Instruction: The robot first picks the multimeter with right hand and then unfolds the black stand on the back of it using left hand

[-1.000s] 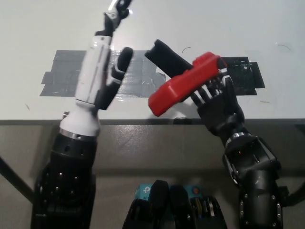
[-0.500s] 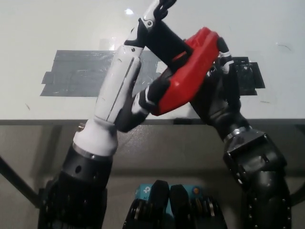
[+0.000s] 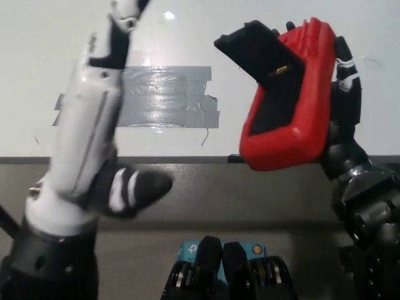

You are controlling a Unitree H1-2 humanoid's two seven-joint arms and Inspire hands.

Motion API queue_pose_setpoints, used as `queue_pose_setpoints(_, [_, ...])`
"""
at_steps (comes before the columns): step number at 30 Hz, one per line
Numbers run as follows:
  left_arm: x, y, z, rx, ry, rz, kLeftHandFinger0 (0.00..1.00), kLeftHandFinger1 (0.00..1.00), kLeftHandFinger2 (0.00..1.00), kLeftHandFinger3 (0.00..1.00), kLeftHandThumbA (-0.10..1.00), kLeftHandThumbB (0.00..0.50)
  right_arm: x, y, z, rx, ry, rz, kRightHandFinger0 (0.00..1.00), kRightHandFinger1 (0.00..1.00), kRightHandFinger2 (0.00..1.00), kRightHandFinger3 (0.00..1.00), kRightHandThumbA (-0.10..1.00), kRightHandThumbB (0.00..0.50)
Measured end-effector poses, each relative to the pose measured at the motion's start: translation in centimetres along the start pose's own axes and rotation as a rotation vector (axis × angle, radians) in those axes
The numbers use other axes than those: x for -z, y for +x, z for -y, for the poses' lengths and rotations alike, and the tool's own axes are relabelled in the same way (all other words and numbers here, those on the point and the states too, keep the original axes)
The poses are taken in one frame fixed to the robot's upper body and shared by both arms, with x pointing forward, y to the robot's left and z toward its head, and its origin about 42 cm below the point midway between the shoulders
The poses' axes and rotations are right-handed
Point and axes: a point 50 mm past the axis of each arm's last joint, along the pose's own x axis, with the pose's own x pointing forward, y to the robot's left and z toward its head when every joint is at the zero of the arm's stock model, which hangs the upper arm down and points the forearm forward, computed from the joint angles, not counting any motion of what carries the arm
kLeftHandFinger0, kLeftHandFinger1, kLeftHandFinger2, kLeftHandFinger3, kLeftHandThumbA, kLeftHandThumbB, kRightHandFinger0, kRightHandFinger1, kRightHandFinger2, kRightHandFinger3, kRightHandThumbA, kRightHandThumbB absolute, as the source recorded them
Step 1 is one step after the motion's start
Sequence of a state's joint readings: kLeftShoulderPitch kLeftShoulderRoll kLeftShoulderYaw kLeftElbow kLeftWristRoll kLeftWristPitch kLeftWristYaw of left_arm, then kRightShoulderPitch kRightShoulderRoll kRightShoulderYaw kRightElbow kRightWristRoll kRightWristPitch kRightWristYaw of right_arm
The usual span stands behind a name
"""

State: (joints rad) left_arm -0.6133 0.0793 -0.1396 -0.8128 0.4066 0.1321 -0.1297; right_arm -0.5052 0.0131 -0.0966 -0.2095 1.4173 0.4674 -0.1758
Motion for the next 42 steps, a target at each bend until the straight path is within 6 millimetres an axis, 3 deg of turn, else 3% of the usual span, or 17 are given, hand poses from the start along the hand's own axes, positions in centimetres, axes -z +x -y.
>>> queue_pose_setpoints(4, [-0.1, 0.4, -0.8, -0.027, 0.026, 0.027, 1.0, 1.0, 1.0, 1.0, 1.0, 0.26, 0.2, -0.3, -0.3, -0.025, 0.004, -0.007, 0.0, 0.0, 0.21, 0.76, 0.19, 0.103])
queue_pose_setpoints(7, [0.0, 0.4, -0.9, -0.028, 0.035, 0.024, 1.0, 1.0, 1.0, 1.0, 1.0, 0.294, 0.4, -0.5, -0.6, -0.042, 0.001, -0.016, 0.0, 0.0, 0.22, 0.75, 0.19, 0.074])
queue_pose_setpoints(12, [0.0, 0.4, -0.4, -0.002, 0.053, 0.013, 1.0, 1.0, 1.0, 1.0, 1.0, 0.273, 1.2, -0.5, -0.9, -0.063, 0.003, -0.038, 0.0, 0.0, 0.17, 0.62, 0.17, 0.083])
queue_pose_setpoints(20, [0.3, 0.1, 1.8, 0.066, 0.053, -0.026, 1.0, 1.0, 1.0, 1.0, 1.0, 0.348, 2.1, -0.4, -1.8, -0.092, 0.018, -0.044, 0.0, 0.0, 0.15, 0.51, 0.16, 0.084])
queue_pose_setpoints(24, [0.6, -0.2, 2.7, 0.091, 0.057, -0.055, 1.0, 1.0, 1.0, 1.0, 1.0, 0.352, 2.5, -0.4, -2.2, -0.104, 0.018, -0.051, 0.0, 0.0, 0.17, 0.49, 0.16, 0.101])
queue_pose_setpoints(29, [0.7, -0.6, 3.0, 0.105, 0.071, -0.071, 1.0, 1.0, 1.0, 1.0, 1.0, 0.352, 2.7, -0.5, -2.6, -0.118, 0.018, -0.051, 0.0, 0.0, 0.18, 0.5, 0.17, 0.079])
queue_pose_setpoints(35, [0.6, -0.9, 3.3, 0.116, 0.082, -0.085, 1.0, 1.0, 1.0, 1.0, 1.0, 0.361, 2.8, -0.5, -2.6, -0.12, 0.03, -0.049, 0.0, 0.0, 0.19, 0.5, 0.1, 0.098])
queue_pose_setpoints(38, [0.5, -1.2, 3.5, 0.122, 0.08, -0.091, 1.0, 1.0, 1.0, 1.0, 1.0, 0.366, 2.7, -0.5, -2.6, -0.12, 0.034, -0.048, 0.0, 0.0, 0.29, 0.53, 0.1, 0.085])
queue_pose_setpoints(40, [0.4, -1.3, 3.6, 0.128, 0.08, -0.093, 1.0, 1.0, 1.0, 1.0, 1.0, 0.365, 2.7, -0.5, -2.6, -0.12, 0.037, -0.047, 0.0, 0.01, 0.49, 0.62, 0.13, 0.06])
queue_pose_setpoints(42, [0.3, -1.3, 3.7, 0.127, 0.08, -0.09, 1.0, 1.0, 1.0, 1.0, 1.0, 0.354, 2.7, -0.5, -2.6, -0.12, 0.037, -0.046, 0.0, 0.02, 0.57, 0.67, 0.15, 0.059])
